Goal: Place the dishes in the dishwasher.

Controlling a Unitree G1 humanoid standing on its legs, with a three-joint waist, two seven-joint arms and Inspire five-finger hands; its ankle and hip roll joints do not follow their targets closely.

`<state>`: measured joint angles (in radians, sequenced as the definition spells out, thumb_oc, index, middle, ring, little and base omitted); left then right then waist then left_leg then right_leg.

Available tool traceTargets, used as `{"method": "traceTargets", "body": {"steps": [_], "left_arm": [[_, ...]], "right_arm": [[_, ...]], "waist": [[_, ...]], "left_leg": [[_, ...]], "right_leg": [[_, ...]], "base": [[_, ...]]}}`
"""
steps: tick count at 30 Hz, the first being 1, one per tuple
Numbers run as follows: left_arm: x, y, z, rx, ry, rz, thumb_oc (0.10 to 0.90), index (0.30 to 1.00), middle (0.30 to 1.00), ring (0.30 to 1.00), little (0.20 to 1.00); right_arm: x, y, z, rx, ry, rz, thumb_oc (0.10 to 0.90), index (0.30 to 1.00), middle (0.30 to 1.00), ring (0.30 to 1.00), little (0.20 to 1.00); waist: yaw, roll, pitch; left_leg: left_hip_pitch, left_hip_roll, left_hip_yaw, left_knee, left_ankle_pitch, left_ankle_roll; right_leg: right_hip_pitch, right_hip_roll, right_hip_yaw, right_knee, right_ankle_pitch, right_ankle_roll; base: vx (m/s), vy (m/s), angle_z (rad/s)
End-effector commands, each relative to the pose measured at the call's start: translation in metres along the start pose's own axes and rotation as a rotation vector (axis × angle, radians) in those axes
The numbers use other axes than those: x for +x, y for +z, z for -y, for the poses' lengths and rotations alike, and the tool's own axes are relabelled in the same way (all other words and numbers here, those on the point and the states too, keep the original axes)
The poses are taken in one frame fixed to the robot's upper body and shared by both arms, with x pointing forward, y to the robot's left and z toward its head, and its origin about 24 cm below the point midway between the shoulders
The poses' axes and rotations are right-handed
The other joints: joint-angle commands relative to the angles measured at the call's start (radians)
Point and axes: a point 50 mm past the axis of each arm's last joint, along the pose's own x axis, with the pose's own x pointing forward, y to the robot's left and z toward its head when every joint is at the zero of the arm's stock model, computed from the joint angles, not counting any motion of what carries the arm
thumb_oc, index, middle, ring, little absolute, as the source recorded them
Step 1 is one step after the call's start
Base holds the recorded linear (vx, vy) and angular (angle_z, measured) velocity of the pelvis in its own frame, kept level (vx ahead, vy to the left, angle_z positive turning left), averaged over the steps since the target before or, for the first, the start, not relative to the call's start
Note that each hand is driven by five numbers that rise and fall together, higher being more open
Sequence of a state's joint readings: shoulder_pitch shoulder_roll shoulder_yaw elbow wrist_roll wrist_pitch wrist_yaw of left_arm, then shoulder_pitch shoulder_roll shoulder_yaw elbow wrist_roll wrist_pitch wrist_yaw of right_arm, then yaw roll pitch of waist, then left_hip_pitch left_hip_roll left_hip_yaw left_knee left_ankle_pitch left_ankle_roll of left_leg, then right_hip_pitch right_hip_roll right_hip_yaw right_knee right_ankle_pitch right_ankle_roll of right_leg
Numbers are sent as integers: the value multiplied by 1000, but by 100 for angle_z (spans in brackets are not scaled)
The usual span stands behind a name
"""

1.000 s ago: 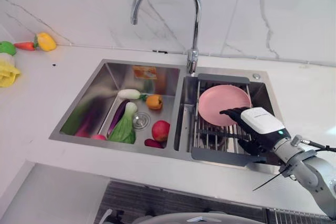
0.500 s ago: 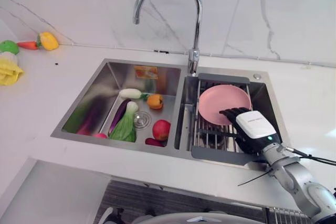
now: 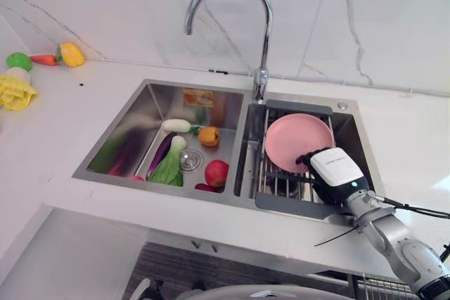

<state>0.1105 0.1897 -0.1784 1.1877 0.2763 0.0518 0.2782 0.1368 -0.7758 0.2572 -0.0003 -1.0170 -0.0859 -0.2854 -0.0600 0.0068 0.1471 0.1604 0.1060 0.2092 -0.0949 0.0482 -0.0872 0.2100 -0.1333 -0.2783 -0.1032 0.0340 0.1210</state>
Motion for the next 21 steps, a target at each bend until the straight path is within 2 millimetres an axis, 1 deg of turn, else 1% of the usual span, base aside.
{"method": "traceTargets", "body": {"steps": [1, 6, 10, 13, 15, 16, 18, 19, 20, 21], "left_arm": [[3, 25, 3, 48, -5, 58, 800, 900, 900, 900, 900], [3, 25, 4, 48, -1, 57, 800, 900, 900, 900, 900], [2, 23, 5, 41, 3, 47, 800, 900, 900, 900, 900], [2, 22, 5, 35, 4, 39, 800, 900, 900, 900, 900], [2, 21, 5, 27, 7, 36, 800, 900, 900, 900, 900], [2, 20, 5, 25, 3, 32, 800, 900, 900, 900, 900], [1, 19, 7, 15, -2, 25, 800, 900, 900, 900, 900], [1, 18, 7, 14, -6, 21, 800, 900, 900, 900, 900], [1, 17, 6, 12, -10, 18, 800, 900, 900, 900, 900], [1, 15, 6, 2, -15, 8, 800, 900, 900, 900, 900]], "right_arm": [[50, -17, 64, -150, -450, -75, 400, 300, 300, 300, 300], [48, -19, 69, -147, -506, -102, 400, 300, 300, 300, 300], [41, -22, 83, -138, -586, -121, 400, 300, 300, 300, 300], [35, -21, 96, -81, -663, -123, 400, 300, 300, 300, 300], [29, -18, 103, 12, -720, -127, 400, 300, 300, 300, 300], [27, -15, 104, 120, -729, -119, 400, 300, 300, 300, 300], [23, -12, 109, 263, -770, -114, 400, 300, 300, 300, 300], [23, -10, 109, 341, -737, -87, 400, 300, 300, 300, 300], [22, -11, 110, 379, -722, -83, 800, 900, 900, 900, 900], [17, -16, 117, 420, -757, -91, 800, 900, 900, 900, 900]], "waist": [[92, 7, -20], [95, 7, -18], [94, 9, -18], [91, 10, -17], [89, 12, -17], [88, 12, -17], [84, 12, -16], [85, 11, -17], [84, 11, -17], [81, 10, -18]], "left_leg": [[14, 43, 1, 8, -19, -52], [8, 42, -12, 8, -16, -53], [8, 42, -15, 8, -15, -52], [8, 41, -17, 8, -17, -51], [7, 41, -18, 8, -16, -50], [6, 40, -19, 8, -15, -49], [4, 38, -21, 8, -14, -49], [4, 38, -22, 8, -13, -49], [4, 38, -23, 8, -13, -48], [4, 37, -24, 8, -13, -48]], "right_leg": [[-4, -19, -42, 16, -44, 39], [-1, -15, -53, 16, -48, 35], [1, -14, -55, 16, -50, 34], [2, -15, -55, 16, -50, 33], [3, -15, -56, 16, -51, 33], [4, -14, -56, 16, -52, 32], [3, -14, -58, 16, -52, 31], [2, -14, -58, 16, -51, 31], [3, -13, -58, 16, -52, 30], [3, -12, -59, 16, -52, 29]], "base": [[-4, -2, 8], [-18, 0, 9], [-10, 2, 6], [0, 0, 0], [0, 0, 0], [0, 0, 0], [-15, -2, 7], [-10, -9, 7], [0, -14, 4], [12, -16, 5]]}}
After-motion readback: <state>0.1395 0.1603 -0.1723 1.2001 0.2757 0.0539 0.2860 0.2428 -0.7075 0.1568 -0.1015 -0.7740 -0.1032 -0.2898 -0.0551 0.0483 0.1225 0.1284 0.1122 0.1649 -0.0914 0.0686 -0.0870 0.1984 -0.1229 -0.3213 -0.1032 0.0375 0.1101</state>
